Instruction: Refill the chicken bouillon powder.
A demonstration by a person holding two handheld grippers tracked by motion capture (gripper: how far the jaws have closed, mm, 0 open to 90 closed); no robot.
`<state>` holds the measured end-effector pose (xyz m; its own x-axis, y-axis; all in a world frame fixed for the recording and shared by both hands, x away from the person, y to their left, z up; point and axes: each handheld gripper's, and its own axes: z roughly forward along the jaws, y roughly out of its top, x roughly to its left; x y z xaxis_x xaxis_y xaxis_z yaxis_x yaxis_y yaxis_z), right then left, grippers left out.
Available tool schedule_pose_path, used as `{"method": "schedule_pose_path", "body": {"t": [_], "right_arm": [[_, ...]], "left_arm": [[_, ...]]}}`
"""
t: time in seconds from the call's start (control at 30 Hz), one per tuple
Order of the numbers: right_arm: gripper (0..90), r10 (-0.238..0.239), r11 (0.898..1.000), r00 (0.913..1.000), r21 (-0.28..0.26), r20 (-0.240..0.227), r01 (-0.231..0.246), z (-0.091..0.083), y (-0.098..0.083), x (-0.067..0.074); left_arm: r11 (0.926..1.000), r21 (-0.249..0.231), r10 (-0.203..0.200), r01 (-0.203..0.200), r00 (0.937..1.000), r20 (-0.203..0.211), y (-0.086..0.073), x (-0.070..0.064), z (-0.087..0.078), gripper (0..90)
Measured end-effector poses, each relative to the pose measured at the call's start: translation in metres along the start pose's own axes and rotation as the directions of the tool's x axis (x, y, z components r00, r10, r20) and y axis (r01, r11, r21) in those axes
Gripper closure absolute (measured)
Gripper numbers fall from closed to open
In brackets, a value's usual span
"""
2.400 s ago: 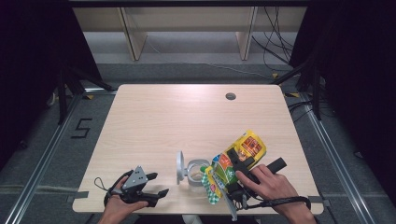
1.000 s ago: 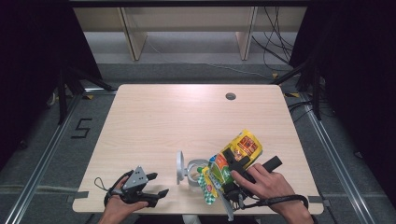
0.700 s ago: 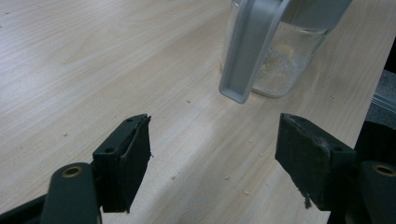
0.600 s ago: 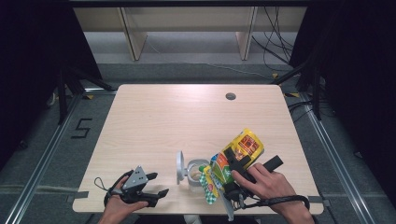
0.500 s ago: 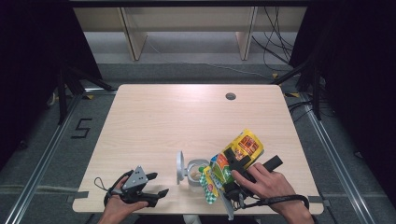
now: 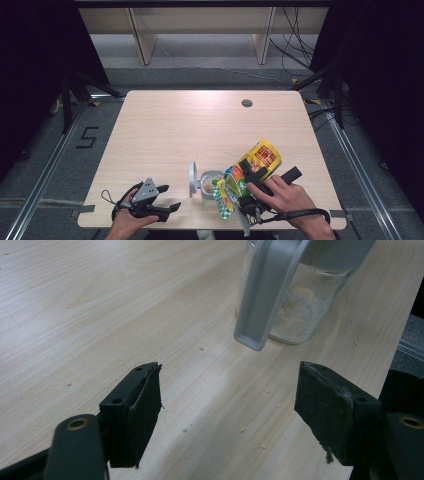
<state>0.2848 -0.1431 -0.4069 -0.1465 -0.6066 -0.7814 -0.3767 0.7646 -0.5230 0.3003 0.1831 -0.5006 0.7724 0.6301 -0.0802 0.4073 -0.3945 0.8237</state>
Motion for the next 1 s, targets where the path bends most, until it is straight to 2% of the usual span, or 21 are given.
{"method": "schedule_pose_path", "body": {"t": [0.03,0.1,0.23,0.27,0.3,0.4,0.43,0.47,0.5,0.53,0.6,0.67,0.7,0.8,0.87,0.9,0.93,0.97,1.0], "right_arm": [[55.6,-0.002,1.000,1.0000,0.001,0.002,0.002,-0.0003,0.0002,0.0000],[55.6,-0.007,1.000,1.0000,0.005,0.002,0.007,-0.0009,0.0010,-0.0005],[55.6,-0.002,1.000,1.0000,0.001,0.003,0.002,-0.0010,0.0002,-0.0006],[55.6,0.024,1.000,0.9997,0.007,0.002,-0.024,-0.0018,0.0003,0.0011],[55.6,0.003,1.000,1.0000,0.000,-0.002,-0.003,-0.0015,-0.0009,-0.0003],[55.7,0.003,1.000,1.0000,0.006,-0.002,-0.003,-0.0019,-0.0018,-0.0008],[55.6,0.003,1.000,0.9999,0.004,-0.015,-0.002,-0.0020,-0.0020,-0.0014],[55.7,0.021,1.000,0.9998,0.012,-0.001,-0.021,-0.0029,-0.0017,0.0003],[55.7,0.003,1.000,1.0000,0.005,-0.001,-0.003,-0.0024,-0.0026,-0.0007],[55.7,0.003,1.000,1.0000,0.004,-0.003,-0.003,-0.0024,-0.0028,-0.0007],[55.7,0.002,1.000,1.0000,0.005,-0.001,-0.002,-0.0027,-0.0030,-0.0007],[55.6,0.000,1.000,1.0000,0.007,0.000,0.000,-0.0029,-0.0029,-0.0006],[55.7,0.000,1.000,1.0000,0.006,0.000,0.000,-0.0027,-0.0029,-0.0006],[55.7,0.011,1.000,0.9999,0.010,-0.001,-0.011,-0.0029,-0.0023,0.0000],[55.7,0.026,1.000,0.9997,0.011,-0.005,-0.026,-0.0028,-0.0018,0.0004],[55.7,0.000,1.000,1.0000,0.005,-0.005,0.000,-0.0019,-0.0017,-0.0011],[55.7,0.000,1.000,1.0000,0.004,-0.005,0.000,-0.0020,-0.0012,-0.0009],[55.7,-0.006,1.000,1.0000,0.000,-0.001,0.006,-0.0023,-0.0005,-0.0010],[55.7,0.019,1.000,0.9998,0.003,-0.004,-0.019,-0.0027,0.0005,0.0005]], "left_arm": [[0.9998,-0.012,-0.016,0.016,0.9998,0.016,0.0000,-0.0013,0.0002,25.8],[0.9997,-0.020,-0.011,0.011,0.9999,0.013,-0.0002,-0.0003,0.0009,25.8],[1.0000,-0.004,0.004,-0.003,0.9999,0.013,0.0005,0.0009,-0.0012,25.8],[1.0000,-0.010,0.002,-0.002,0.9999,0.013,0.0005,0.0008,-0.0008,25.9],[0.9999,-0.014,-0.009,0.009,0.9999,0.011,0.0004,0.0000,-0.0002,25.8],[1.0000,-0.001,0.000,0.000,1.0000,0.009,0.0002,0.0003,-0.0007,25.9],[0.9999,-0.012,0.003,-0.003,0.9999,0.012,0.0003,0.0006,-0.0003,25.9],[1.0000,-0.008,0.002,-0.002,0.9999,0.011,0.0005,0.0006,-0.0004,25.9],[0.9999,-0.012,0.003,-0.002,1.0000,0.008,0.0002,0.0004,-0.0002,25.9],[1.0000,0.004,0.007,-0.007,0.9999,0.009,0.0007,0.0009,-0.0018,25.9],[0.9998,-0.020,0.005,-0.005,1.0000,0.005,0.0006,0.0012,-0.0018,25.9],[0.9997,-0.022,-0.008,0.008,1.0000,0.006,0.0005,0.0012,-0.0013,25.9],[1.0000,0.004,-0.001,0.001,1.0000,0.007,0.0009,0.0021,-0.0029,25.9],[0.9998,-0.016,0.012,-0.012,0.9999,0.001,0.0006,0.0024,-0.0010,25.7],[1.0000,-0.005,0.002,-0.002,0.9999,0.011,0.0005,0.0009,-0.0015,25.5],[1.0000,-0.006,0.004,-0.004,1.0000,0.009,0.0002,0.0010,-0.0015,25.1],[1.0000,-0.005,0.002,-0.002,1.0000,0.006,0.0003,0.0010,-0.0017,24.6],[0.9997,-0.016,-0.018,0.018,0.9998,0.004,0.0007,0.0001,-0.0006,23.9],[1.0000,-0.004,0.000,0.000,1.0000,-0.005,0.0007,0.0020,-0.0010,23.1]]}}
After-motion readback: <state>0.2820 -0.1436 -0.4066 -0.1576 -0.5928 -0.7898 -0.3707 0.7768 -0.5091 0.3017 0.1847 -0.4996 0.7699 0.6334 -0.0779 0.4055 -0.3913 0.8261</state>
